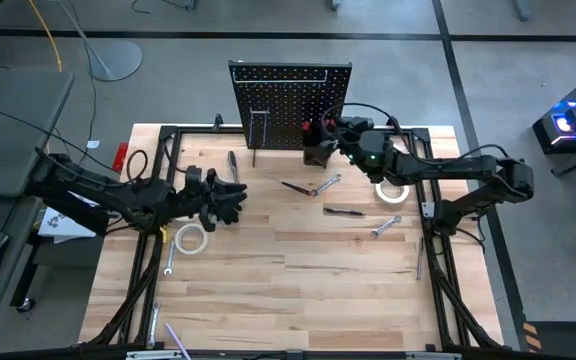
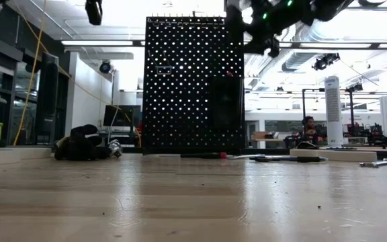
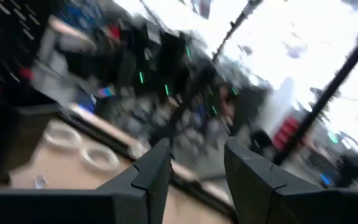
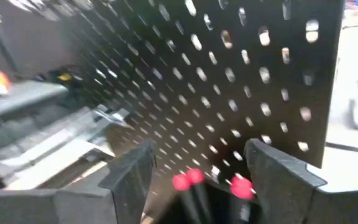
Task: Hang tools onto peg board
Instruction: Adjust the violet pen on the table
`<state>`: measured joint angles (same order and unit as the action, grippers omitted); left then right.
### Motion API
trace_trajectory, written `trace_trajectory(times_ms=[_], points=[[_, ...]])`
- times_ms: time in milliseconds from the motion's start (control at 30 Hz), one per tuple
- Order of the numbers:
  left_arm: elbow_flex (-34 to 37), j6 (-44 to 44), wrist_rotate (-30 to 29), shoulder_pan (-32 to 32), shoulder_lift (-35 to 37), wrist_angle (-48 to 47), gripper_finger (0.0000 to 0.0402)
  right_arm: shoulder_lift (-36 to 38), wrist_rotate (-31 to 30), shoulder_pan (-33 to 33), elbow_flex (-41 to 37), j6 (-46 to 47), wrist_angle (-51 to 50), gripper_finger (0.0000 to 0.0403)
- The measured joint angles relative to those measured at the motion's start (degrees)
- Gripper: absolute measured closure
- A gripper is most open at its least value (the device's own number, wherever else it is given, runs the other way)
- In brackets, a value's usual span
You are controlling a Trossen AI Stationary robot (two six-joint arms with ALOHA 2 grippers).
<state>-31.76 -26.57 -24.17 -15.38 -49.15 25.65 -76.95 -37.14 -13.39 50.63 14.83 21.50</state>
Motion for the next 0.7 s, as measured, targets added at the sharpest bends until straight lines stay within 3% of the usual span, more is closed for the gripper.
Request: trace_trajectory(times_ms=[100,200,300,500,700], points=[[-4.4,-3.9,4.3,-1.5,1.3,-16.8,0.0302,3.3,1.8,2.2,0.0,-2.1,0.1,0.0153],[-9.2,-7.9,8.8,-3.7,-0.1,-35.3,0.0363,6.8,2.1,4.8,0.0,-3.6,-1.5,0.0152],[-11.7,-11.7,12.3,-6.5,-2.6,-46.6,0.0392,10.5,2.1,7.8,0.0,-4.8,-3.8,0.0152],[-11.9,-13.9,21.4,-13.3,-7.8,-49.3,0.0400,16.0,2.1,14.3,0.0,-4.5,-11.2,0.0151],[-11.9,-15.4,31.2,-22.0,-15.2,-50.9,0.0401,17.1,2.1,19.3,0.0,7.6,-24.0,0.0160]])
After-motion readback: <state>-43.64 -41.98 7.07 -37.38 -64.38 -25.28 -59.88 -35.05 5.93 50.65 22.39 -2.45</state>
